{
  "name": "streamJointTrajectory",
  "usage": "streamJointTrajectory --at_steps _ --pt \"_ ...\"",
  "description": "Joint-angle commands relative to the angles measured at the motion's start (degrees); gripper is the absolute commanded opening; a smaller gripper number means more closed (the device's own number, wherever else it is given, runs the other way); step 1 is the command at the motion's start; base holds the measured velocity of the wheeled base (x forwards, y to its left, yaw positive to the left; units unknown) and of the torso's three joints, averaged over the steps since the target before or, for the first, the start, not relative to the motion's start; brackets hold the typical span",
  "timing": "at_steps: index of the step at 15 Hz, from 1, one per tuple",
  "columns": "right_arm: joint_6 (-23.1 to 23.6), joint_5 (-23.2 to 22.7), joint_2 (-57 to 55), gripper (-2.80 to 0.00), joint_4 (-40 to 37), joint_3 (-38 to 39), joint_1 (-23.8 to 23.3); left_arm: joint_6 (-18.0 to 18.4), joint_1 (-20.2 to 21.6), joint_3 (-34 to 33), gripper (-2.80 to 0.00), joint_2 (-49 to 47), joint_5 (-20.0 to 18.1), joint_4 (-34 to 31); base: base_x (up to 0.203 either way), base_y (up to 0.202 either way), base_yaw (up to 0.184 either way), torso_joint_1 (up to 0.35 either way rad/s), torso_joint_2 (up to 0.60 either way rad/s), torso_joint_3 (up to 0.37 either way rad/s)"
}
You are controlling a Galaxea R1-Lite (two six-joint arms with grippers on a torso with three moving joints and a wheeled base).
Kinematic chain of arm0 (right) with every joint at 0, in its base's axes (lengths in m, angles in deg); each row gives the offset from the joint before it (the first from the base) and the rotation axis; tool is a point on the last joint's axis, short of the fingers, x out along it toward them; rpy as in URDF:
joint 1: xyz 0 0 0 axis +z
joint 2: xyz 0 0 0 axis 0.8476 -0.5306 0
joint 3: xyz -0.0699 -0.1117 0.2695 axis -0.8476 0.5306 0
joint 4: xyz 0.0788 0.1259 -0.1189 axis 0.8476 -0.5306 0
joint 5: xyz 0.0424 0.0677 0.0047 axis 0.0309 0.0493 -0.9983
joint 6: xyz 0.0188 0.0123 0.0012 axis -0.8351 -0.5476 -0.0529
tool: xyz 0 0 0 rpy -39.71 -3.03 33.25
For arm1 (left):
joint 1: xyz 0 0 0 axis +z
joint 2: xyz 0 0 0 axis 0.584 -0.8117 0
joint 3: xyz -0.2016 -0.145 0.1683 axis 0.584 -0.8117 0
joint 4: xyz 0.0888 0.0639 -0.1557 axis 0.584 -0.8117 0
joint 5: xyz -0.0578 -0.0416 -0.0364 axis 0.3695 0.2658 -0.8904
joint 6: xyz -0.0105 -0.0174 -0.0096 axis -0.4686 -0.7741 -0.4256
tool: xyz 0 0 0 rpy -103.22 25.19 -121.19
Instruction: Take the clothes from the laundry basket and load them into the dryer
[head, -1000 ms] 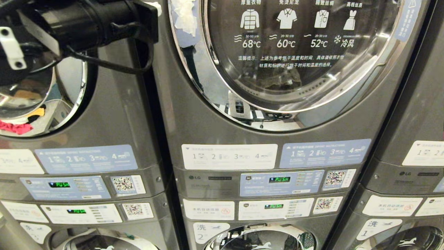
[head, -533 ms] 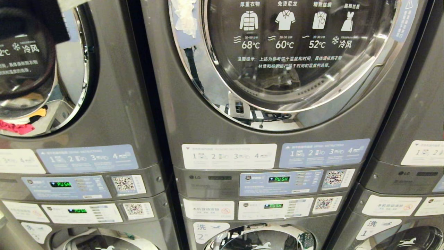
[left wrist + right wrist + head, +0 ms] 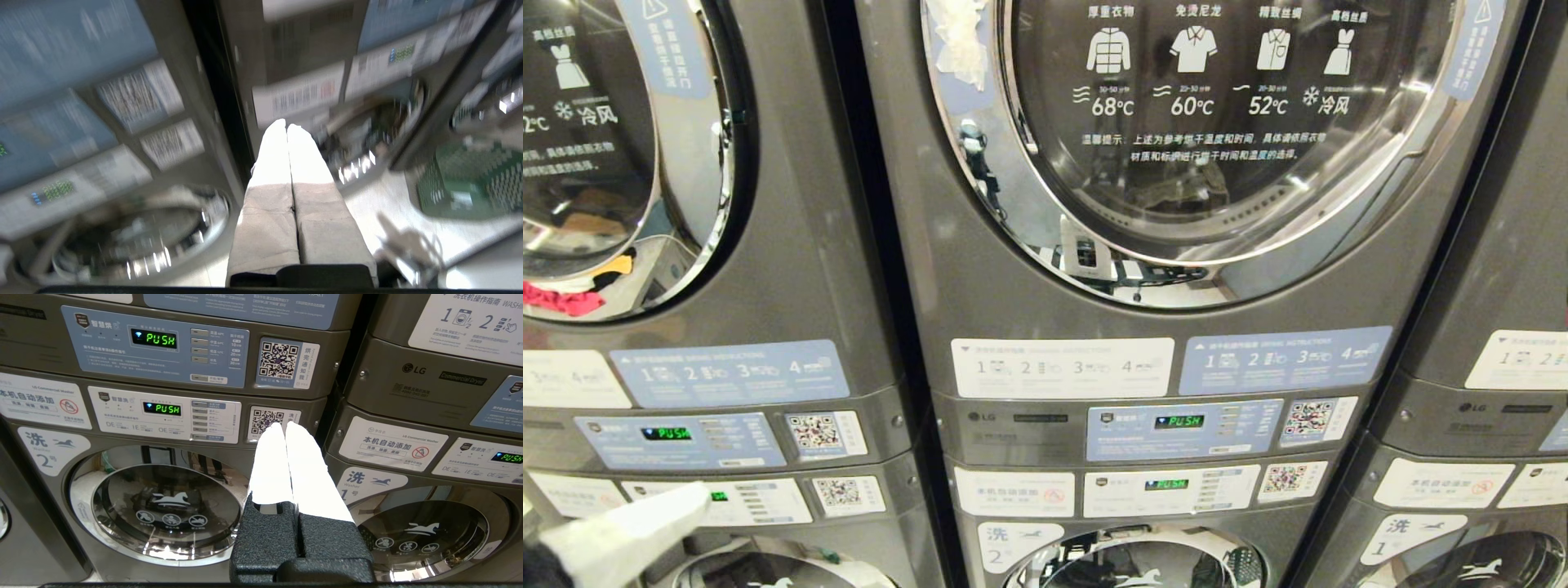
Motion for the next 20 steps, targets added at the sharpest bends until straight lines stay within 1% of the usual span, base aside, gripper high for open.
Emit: streamJointTrajectory --at_steps 1,2,3,5,6,7,8,9,10,11,13,14,15,17,20 --pt "0.1 0.0 -0.1 -2.8 0.0 -0.1 0.0 -0.9 0.0 -9.1 -2.8 9.1 -0.4 -0.4 0.0 0.0 0.0 0.0 0.0 0.0" --pt "0.1 0.0 -0.1 -2.8 0.0 0.0 0.0 -1.5 0.0 -14.3 -2.8 12.8 -1.2 -0.7 0.0 0.0 0.0 0.0 0.0 0.0" --pt "0.0 0.0 -0.1 -2.8 0.0 0.0 0.0 -1.8 -0.1 -18.1 -2.8 16.5 -1.9 -0.9 0.0 0.0 0.0 0.0 0.0 0.0" --pt "0.2 0.1 -0.1 -2.8 -0.1 -0.1 0.0 -2.1 0.1 -22.4 -2.8 22.6 -3.9 -2.8 0.0 0.0 0.0 0.0 0.0 0.0" --pt "0.2 0.0 -0.1 -2.8 -0.2 -0.1 0.0 -2.2 1.2 -22.7 -2.8 23.1 -4.3 -4.1 0.0 0.0 0.0 0.0 0.0 0.0" --pt "0.2 0.0 -0.1 -2.8 -0.2 -0.1 0.0 -2.2 4.4 -22.7 -2.8 22.7 -4.4 -4.5 0.0 0.0 0.0 0.0 0.0 0.0" --pt "0.1 0.0 -0.1 -2.8 -0.2 -0.1 0.0 -2.1 9.8 -22.8 -2.8 22.5 -4.5 -4.8 0.0 0.0 0.0 0.0 0.0 0.0" --pt "0.1 0.0 -0.1 -2.8 -0.2 -0.1 0.0 -1.9 16.1 -22.7 -2.8 22.6 -4.6 -5.0 0.0 0.0 0.0 0.0 0.0 0.0" --pt "0.1 0.0 -0.1 -2.8 -0.2 -0.1 0.0 -1.5 20.9 -22.7 -2.8 23.5 -4.8 -5.1 0.0 0.0 0.0 0.0 0.0 0.0" --pt "0.1 0.0 -0.1 -2.8 -0.2 -0.1 0.0 -1.0 23.7 -22.7 -2.8 26.0 -5.1 -5.2 0.0 0.0 0.0 0.0 0.0 0.0" --pt "-0.2 -0.2 -0.1 -2.8 0.2 0.3 0.0 0.2 25.0 -22.8 -2.8 34.9 -6.4 -5.3 0.0 0.0 0.0 0.0 0.0 0.0" --pt "-1.6 -0.1 0.0 -2.8 0.5 0.4 0.0 0.6 25.3 -22.9 -2.8 39.6 -6.7 -5.1 0.0 0.0 0.0 0.0 0.0 0.0" --pt "-4.0 0.0 0.0 -2.8 1.6 0.7 0.0 0.8 25.5 -23.3 -2.8 42.5 -6.6 -4.1 0.0 0.0 0.0 0.0 0.0 0.0" --pt "-6.5 1.7 -0.1 -2.8 3.3 1.2 0.0 1.3 26.0 -24.6 -2.8 42.9 -6.3 -0.4 0.0 0.0 0.0 0.0 0.0 0.0" --pt "-6.0 1.7 -0.1 -2.8 3.2 1.2 0.0 1.5 26.0 -24.7 -2.8 42.8 -6.2 0.0 0.0 0.0 0.0 0.0 0.0 0.0"
